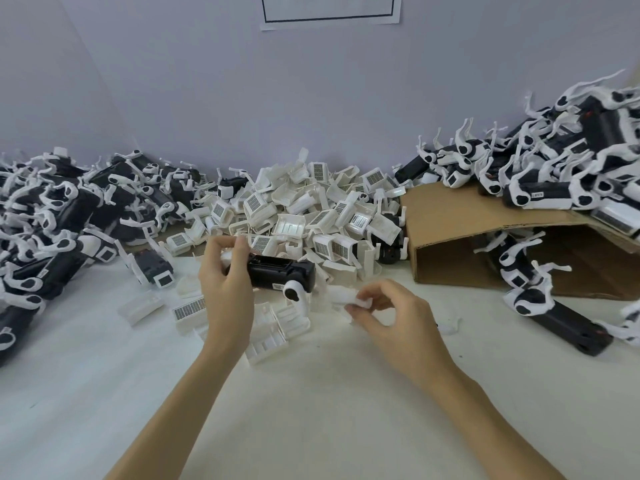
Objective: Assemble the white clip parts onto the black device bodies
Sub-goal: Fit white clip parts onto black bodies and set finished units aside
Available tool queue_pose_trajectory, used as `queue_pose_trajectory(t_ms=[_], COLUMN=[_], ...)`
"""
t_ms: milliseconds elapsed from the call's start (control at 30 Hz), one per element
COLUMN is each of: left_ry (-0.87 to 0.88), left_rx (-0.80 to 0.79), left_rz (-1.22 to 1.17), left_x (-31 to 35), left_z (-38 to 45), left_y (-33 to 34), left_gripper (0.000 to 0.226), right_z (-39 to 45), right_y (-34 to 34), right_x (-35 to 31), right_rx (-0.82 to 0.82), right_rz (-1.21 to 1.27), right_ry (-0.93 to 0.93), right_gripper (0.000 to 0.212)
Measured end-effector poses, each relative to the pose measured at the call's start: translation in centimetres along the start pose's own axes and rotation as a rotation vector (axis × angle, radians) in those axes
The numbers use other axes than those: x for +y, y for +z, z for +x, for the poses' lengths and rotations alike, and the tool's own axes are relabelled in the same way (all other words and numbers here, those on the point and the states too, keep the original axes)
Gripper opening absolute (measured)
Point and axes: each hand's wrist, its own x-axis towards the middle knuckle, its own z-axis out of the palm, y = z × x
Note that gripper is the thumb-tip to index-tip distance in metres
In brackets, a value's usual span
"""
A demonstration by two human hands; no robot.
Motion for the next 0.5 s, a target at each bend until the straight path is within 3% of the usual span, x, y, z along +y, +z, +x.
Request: queue_pose_trajectory(t_ms=[133, 367, 500], left_ry=[0.073, 0.054, 0.054], left_rx=[-0.086, -0.151, -0.186], left_rz=[0.051, 0.110, 0.105], left_x=[0.3, -0.3, -0.5], left_z=[-0.9, -2.1, -2.5], left_y=[0.5, 1.2, 1.5], left_gripper=[0.017, 0.019, 0.023], right_z=[0.6, 1.3, 1.8], right_y=[-0.7, -1.5, -1.9], right_x=[-0.3, 0.1, 0.2], right_rx=[-0.018, 0.079, 0.072], right_rz=[0.232, 0.747, 1.021], right_ry=[0.181, 0.544, 0.676], right_gripper=[0.009, 0.027, 0.017])
